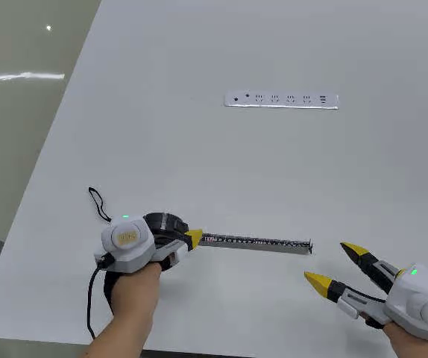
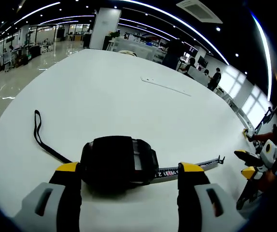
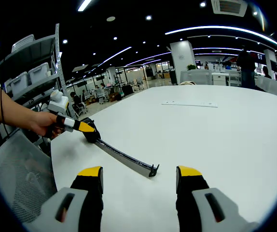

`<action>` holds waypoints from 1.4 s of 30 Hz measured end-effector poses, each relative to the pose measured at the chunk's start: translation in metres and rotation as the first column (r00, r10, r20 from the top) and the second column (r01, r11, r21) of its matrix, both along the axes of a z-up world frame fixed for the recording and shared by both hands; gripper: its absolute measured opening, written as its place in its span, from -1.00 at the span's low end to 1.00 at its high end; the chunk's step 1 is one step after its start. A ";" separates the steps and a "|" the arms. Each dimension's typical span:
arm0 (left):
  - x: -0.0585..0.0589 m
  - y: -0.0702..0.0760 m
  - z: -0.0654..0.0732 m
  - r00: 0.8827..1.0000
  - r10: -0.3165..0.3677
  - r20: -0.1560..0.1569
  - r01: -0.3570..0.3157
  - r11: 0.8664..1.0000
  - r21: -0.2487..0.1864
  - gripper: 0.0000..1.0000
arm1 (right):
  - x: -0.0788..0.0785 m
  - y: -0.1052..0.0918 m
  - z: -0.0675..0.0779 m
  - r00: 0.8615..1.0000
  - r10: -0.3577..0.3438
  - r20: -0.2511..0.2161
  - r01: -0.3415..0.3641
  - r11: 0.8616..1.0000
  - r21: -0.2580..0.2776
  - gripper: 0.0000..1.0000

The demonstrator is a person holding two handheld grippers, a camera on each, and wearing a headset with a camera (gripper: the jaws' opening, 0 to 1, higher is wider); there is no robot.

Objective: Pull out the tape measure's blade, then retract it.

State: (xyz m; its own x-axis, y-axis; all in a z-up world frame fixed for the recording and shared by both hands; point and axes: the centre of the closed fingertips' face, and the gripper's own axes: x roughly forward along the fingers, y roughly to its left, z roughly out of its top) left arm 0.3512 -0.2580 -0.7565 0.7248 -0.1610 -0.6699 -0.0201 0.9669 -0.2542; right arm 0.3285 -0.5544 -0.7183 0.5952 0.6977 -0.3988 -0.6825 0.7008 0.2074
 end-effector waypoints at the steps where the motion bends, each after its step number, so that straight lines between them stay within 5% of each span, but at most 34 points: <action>1: 0.000 0.000 0.000 1.000 0.004 0.000 -0.004 1.000 0.003 0.61 | 0.000 0.000 0.000 1.000 -0.001 0.001 0.001 1.000 0.003 0.23; 28: 0.003 0.009 -0.009 0.996 0.084 -0.023 -0.081 0.991 0.109 0.49 | 0.013 0.015 -0.007 0.998 0.066 -0.008 -0.066 0.998 0.016 0.12; 42: 0.005 0.013 -0.011 0.990 0.142 -0.023 -0.138 0.983 0.124 0.44 | 0.015 0.014 -0.009 0.998 0.063 -0.011 -0.063 0.998 0.029 0.09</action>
